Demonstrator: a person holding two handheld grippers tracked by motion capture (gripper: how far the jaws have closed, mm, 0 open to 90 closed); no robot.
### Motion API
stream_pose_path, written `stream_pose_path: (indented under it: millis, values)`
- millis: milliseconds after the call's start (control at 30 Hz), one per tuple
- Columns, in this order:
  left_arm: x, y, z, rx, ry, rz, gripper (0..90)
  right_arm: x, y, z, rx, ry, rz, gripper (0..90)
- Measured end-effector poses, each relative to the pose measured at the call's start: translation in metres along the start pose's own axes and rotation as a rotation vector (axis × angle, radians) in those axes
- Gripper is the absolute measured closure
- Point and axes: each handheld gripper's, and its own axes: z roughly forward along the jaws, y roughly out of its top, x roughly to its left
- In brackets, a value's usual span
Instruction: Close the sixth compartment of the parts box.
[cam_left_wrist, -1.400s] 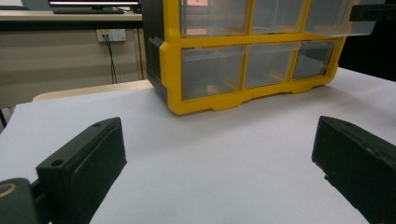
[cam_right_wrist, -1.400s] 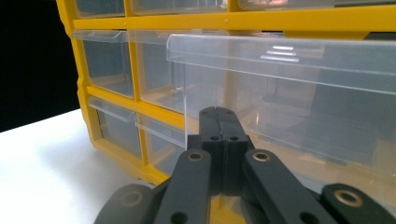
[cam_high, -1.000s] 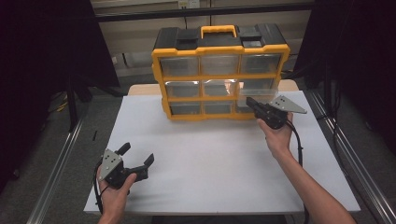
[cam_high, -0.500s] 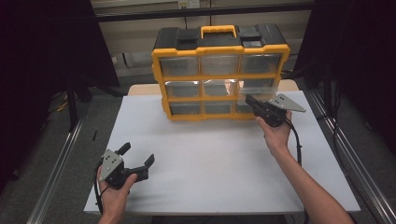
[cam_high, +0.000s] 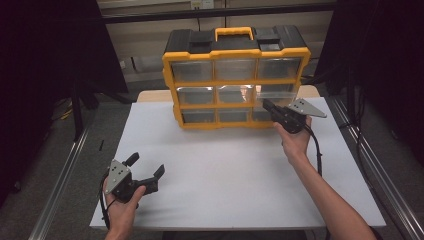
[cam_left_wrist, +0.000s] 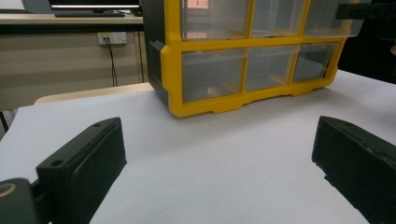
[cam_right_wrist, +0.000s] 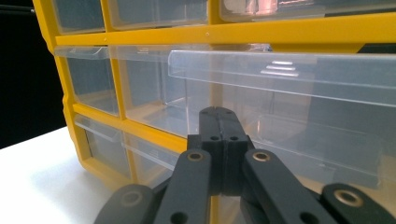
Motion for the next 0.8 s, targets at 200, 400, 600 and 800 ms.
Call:
stream_pose_path:
  millis: [200,400,600,800]
  values:
    - [0.0,0.0,0.001,-0.01,-0.006,-0.002,2.9,-0.001,0.001,0.003,-0.006,-0.004,0.01,90.0]
    - [0.0,-0.001,0.001,-0.007,-0.004,-0.001,2.9,-0.002,0.001,0.005,-0.008,-0.004,0.012,90.0]
    - [0.0,0.0,0.001,-0.007,-0.009,0.0,2.9,-0.002,0.0,0.009,-0.016,-0.016,0.032,90.0]
    - [0.0,-0.001,0.001,-0.009,-0.008,-0.003,2.9,-0.004,0.0,0.011,-0.019,-0.022,0.037,90.0]
